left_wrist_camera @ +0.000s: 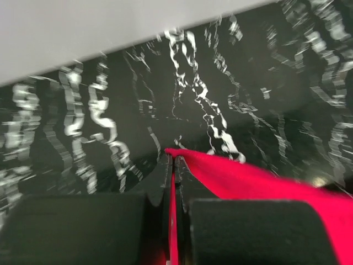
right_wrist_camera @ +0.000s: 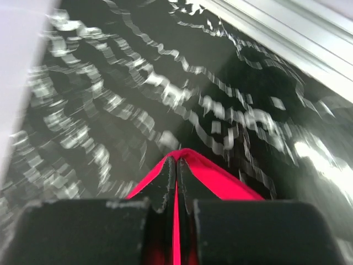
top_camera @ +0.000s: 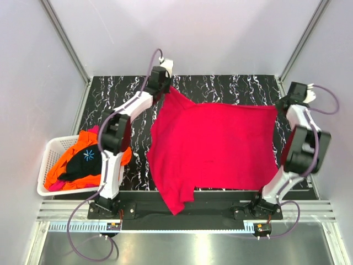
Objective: Fold and stack the t-shirts
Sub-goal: Fold the tshirt
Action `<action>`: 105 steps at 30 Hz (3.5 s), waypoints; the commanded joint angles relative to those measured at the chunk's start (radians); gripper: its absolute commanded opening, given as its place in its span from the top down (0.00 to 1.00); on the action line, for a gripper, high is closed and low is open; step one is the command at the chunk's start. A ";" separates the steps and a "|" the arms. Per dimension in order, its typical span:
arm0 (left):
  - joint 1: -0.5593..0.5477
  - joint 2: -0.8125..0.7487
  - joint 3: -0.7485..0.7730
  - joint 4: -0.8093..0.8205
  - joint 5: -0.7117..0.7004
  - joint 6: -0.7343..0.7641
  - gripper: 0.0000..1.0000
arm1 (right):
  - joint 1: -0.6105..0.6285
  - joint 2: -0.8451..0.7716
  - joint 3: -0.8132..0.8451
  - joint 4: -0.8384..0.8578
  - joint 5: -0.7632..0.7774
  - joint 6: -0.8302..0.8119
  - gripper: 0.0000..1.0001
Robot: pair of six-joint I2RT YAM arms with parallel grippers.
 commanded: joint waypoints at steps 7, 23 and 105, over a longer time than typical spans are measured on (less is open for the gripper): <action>0.007 0.151 0.235 0.106 -0.017 -0.109 1.00 | -0.005 0.365 0.326 0.131 -0.078 -0.119 1.00; 0.007 -0.020 0.137 -0.147 0.092 -0.456 1.00 | -0.031 0.438 0.429 0.064 -0.141 -0.150 1.00; 0.012 -0.494 -0.544 -0.370 0.424 -0.720 1.00 | -0.061 0.349 0.407 -0.464 0.006 -0.184 1.00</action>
